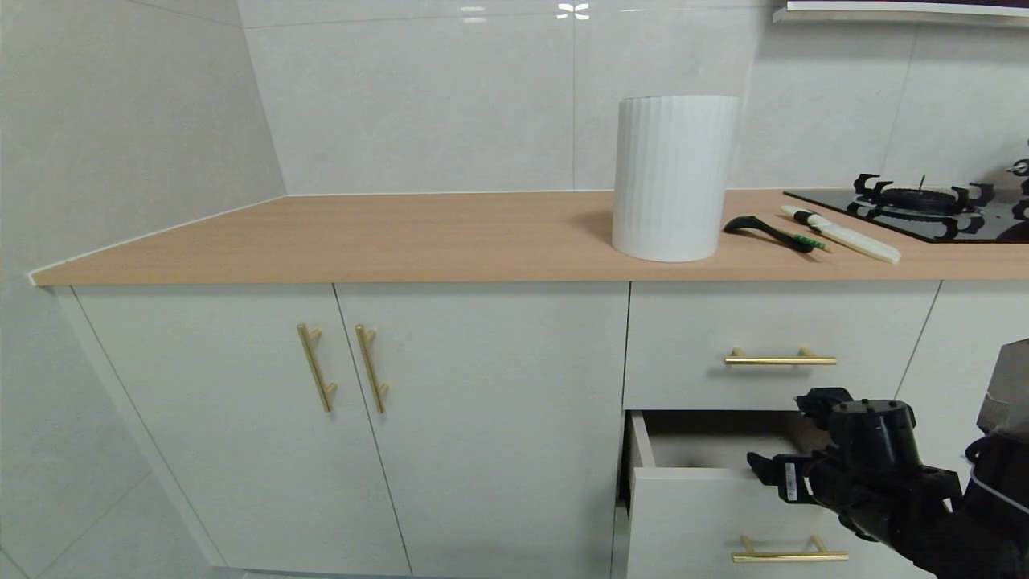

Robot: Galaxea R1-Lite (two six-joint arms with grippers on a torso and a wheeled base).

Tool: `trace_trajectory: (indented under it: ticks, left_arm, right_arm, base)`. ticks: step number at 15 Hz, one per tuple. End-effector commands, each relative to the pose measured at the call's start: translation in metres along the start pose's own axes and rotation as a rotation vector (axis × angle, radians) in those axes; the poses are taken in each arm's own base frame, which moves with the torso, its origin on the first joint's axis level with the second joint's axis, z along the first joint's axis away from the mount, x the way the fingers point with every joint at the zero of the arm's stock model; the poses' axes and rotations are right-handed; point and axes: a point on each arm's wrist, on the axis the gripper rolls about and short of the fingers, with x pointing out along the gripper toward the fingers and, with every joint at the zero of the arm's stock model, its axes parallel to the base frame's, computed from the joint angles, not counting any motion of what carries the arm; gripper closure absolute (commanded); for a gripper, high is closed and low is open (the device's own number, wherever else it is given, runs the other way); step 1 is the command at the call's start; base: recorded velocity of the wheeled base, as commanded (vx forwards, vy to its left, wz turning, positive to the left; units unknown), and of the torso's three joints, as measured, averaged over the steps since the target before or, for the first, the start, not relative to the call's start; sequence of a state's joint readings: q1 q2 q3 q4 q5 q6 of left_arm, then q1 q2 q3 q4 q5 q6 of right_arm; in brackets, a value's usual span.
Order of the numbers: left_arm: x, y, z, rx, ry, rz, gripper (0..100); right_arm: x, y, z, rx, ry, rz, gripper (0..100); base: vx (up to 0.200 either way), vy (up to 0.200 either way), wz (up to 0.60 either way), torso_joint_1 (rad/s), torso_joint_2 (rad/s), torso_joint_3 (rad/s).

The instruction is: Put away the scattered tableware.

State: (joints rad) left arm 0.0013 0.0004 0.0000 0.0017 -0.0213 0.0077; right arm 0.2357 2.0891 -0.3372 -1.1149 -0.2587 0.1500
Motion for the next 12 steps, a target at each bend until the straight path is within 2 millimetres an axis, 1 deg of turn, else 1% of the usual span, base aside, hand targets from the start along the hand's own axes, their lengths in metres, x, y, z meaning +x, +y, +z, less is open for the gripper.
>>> trace_trajectory:
  ticks: [1,5,7,9,12]
  left_arm:
    - [0.0,0.0,0.0,0.0,-0.001,0.0,0]
    - [0.0,0.0,0.0,0.0,-0.001,0.0,0]
    - [0.0,0.0,0.0,0.0,-0.001,0.0,0]
    - [0.0,0.0,0.0,0.0,-0.001,0.0,0]
    - [0.0,0.0,0.0,0.0,-0.001,0.0,0]
  right_arm:
    - [-0.01,-0.001,0.007,-0.002,-0.004,0.005,0]
    - [-0.033,-0.005,0.013,-0.031,0.069,0.052,0]
    - [-0.044,-0.007,0.013,-0.076,0.116,0.073,0]
    - [-0.051,-0.008,0.011,-0.123,0.153,0.078,0]
    - [-0.06,-0.005,0.008,-0.152,0.19,0.094,0]
  base:
    - [0.0,0.0,0.0,0.0,0.0,0.0]
    - [0.0,0.0,0.0,0.0,0.0,0.0]
    - [0.0,0.0,0.0,0.0,0.0,0.0]
    - [0.0,0.0,0.0,0.0,0.0,0.0]
    - [0.0,0.0,0.0,0.0,0.0,0.0]
